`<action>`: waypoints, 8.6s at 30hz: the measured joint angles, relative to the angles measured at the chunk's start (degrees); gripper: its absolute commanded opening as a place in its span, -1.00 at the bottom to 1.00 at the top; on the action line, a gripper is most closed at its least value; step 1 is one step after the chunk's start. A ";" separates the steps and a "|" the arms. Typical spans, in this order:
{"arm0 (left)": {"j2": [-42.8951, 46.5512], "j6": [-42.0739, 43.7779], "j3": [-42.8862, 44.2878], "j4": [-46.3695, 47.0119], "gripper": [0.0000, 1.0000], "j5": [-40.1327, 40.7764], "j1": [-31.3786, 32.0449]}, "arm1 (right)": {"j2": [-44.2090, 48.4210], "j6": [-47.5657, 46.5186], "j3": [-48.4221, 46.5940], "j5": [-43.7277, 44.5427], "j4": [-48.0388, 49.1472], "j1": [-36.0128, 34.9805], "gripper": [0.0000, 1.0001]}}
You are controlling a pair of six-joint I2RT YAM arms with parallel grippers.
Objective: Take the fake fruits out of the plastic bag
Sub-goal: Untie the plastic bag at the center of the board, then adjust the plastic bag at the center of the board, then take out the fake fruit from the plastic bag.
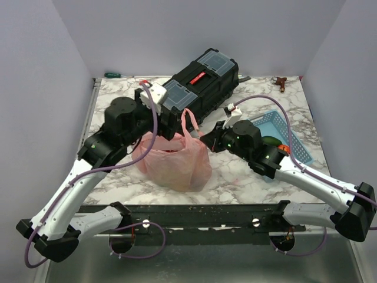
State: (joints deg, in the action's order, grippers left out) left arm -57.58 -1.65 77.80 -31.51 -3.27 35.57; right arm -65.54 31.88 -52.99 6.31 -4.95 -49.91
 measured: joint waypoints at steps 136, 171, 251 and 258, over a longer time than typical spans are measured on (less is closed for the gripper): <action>25.00 6.47 -34.75 31.15 -1.00 42.71 14.32 | -12.90 -14.53 -36.48 16.28 -14.45 4.17 -0.99; 22.34 4.92 -33.62 25.92 -1.00 17.55 14.32 | -1.62 -2.27 -36.63 -1.44 -35.56 -3.45 0.56; 22.21 5.27 -34.51 26.97 -1.00 16.24 14.78 | -7.76 -5.33 -26.03 1.44 -28.85 -6.19 0.09; 22.05 5.27 -34.51 26.95 -1.00 15.47 14.78 | -11.37 -4.17 -19.08 7.10 -26.75 -6.27 0.10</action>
State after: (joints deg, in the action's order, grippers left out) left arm -35.53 3.62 43.29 -4.56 12.21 50.35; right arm -76.90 27.70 -72.07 13.41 -31.70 -56.18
